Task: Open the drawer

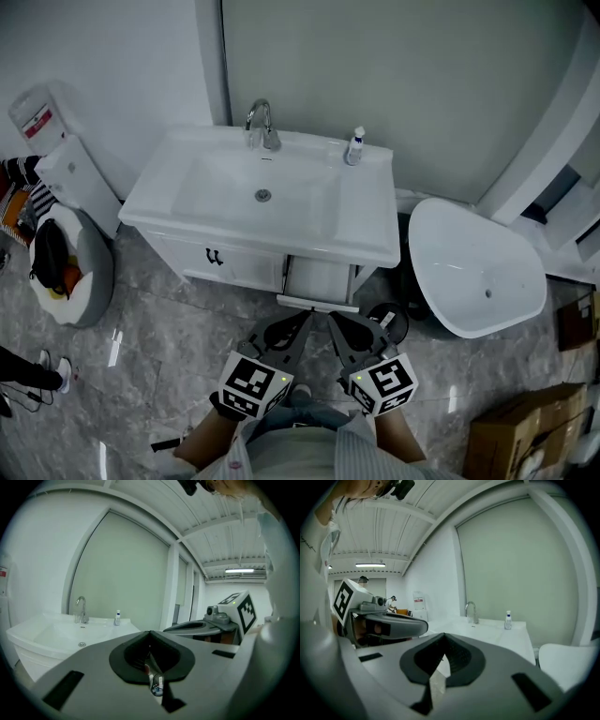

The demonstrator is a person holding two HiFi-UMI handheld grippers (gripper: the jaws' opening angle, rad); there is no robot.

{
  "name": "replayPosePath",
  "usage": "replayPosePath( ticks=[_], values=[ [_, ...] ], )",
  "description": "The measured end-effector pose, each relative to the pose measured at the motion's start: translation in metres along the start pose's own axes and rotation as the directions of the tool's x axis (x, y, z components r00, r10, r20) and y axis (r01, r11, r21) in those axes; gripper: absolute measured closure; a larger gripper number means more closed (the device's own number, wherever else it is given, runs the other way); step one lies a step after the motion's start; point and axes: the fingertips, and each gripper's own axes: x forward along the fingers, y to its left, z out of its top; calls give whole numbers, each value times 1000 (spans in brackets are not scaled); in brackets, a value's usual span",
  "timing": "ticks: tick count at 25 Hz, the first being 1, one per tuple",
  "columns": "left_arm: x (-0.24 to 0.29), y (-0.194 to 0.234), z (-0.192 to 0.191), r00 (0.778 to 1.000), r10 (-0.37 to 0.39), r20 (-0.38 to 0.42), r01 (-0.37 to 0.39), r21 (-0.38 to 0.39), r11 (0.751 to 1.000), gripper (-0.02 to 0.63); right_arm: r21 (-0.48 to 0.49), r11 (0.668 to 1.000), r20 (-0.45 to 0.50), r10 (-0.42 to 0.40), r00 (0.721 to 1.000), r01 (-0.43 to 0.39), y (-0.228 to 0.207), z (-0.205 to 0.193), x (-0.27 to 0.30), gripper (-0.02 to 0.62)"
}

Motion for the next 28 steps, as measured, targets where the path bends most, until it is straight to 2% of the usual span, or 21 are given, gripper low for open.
replayPosePath(
  ticks=[5, 11, 28],
  values=[
    [-13, -7, 5, 1000, -13, 2, 13, 8, 1000, 589, -11, 1000, 9, 15, 1000, -15, 7, 13, -19, 588],
    [-16, -14, 17, 999, -29, 36, 29, 7, 1000, 589, 46, 998, 12, 31, 999, -32, 10, 11, -26, 588],
    [-6, -16, 8, 999, -30, 25, 31, -9, 999, 589, 92, 995, 6, 42, 999, -42, 12, 6, -23, 588]
  ],
)
